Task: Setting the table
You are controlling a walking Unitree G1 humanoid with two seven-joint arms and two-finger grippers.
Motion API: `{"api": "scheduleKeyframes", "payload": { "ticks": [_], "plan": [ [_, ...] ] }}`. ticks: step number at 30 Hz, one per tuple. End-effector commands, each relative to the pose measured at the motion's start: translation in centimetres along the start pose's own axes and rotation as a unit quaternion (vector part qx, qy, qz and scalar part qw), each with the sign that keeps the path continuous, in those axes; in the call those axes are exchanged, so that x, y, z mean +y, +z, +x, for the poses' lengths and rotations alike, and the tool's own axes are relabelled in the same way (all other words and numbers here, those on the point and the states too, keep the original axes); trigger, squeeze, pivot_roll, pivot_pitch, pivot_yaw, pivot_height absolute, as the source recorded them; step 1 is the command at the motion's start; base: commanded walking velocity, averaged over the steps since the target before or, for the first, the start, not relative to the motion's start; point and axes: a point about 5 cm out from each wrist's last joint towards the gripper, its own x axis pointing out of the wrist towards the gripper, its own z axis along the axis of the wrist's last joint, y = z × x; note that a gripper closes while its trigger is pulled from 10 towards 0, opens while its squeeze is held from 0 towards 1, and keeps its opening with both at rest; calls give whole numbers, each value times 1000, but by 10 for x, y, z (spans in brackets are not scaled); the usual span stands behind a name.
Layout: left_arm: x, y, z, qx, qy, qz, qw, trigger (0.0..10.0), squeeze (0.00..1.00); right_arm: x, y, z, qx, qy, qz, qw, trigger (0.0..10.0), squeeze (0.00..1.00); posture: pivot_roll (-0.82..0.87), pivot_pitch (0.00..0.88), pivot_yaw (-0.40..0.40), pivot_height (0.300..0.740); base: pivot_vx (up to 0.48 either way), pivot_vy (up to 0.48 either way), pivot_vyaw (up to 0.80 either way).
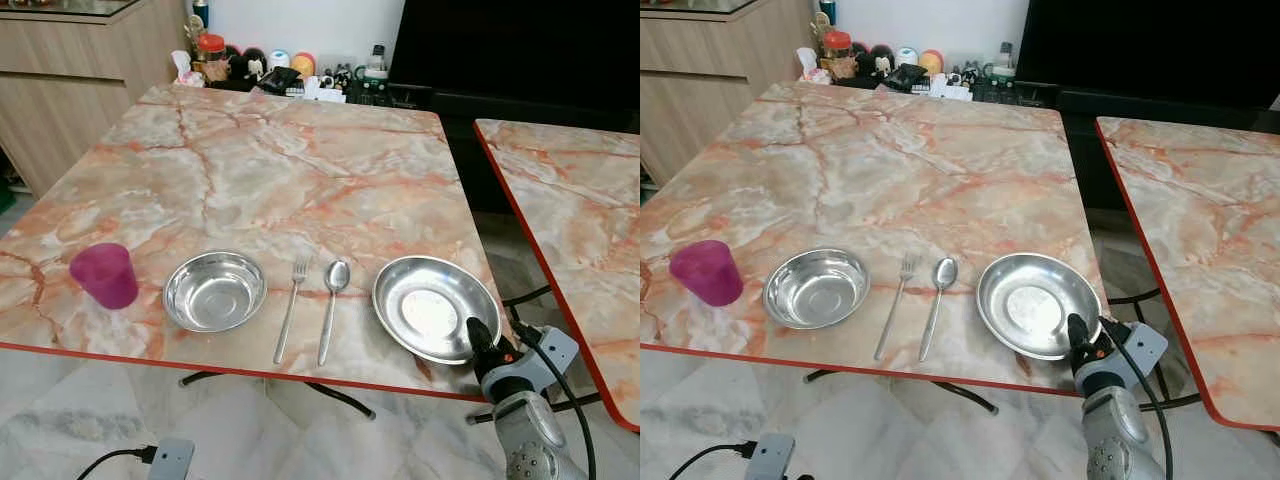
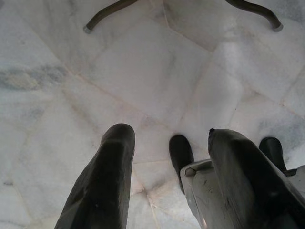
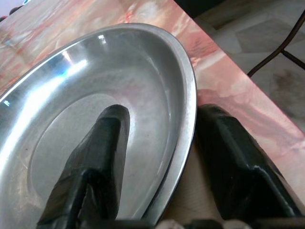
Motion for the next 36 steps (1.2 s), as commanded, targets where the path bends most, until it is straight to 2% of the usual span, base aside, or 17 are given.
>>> {"api": "scheduleKeyframes", "payload": {
  "ticks": [1, 3, 5, 16, 17, 18, 19, 20, 36],
  "plan": [
    [0, -4, -1, 5, -7, 16, 1000, 10000, 0, -7, -4, -2, 10, -15, 15, 1000, 10000, 0, 58, 137, -59, 740, 0, 0, 0],
    [0, -4, -1, 5, -7, 16, 1000, 10000, 0, -7, -5, -2, 14, -18, 21, 1000, 10000, 0, 61, 137, -59, 740, 0, 0, 0],
    [0, -3, -1, 5, -7, 17, 1000, 10000, 0, -8, -9, 1, 32, -23, 3, 999, 10000, 0, 61, 140, -58, 740, 0, 0, 0],
    [-1, -4, -1, 6, -10, 19, 1000, 10000, 0, -2, -11, 8, 46, -18, -7, 999, 10000, 0, 66, 141, -60, 740, 0, 0, 0],
    [-1, -4, -1, 6, -10, 18, 1000, 10000, 0, -2, -11, 8, 47, -18, -7, 999, 8863, 0, 66, 141, -60, 740, 0, 0, 0],
    [-1, -4, -1, 6, -10, 18, 1000, 10000, 0, -2, -11, 8, 47, -18, -7, 999, 8863, 0, 66, 141, -60, 740, 0, 0, 0],
    [-1, -4, -1, 6, -10, 18, 1000, 10000, 0, -2, -12, 9, 50, -18, -9, 999, 1843, 0, 66, 141, -60, 740, 0, 0, 0],
    [-1, -4, -1, 7, -10, 18, 1000, 10000, 0, -1, -13, 9, 55, -15, -14, 998, 0, 0, 66, 142, -63, 740, 0, 0, 0],
    [-3, -7, -2, 12, -14, 22, 1000, 10000, 0, 3, -13, 12, 49, -7, -18, 999, 0, 0, 68, 146, -64, 740, 0, 0, 0]
  ]
}}
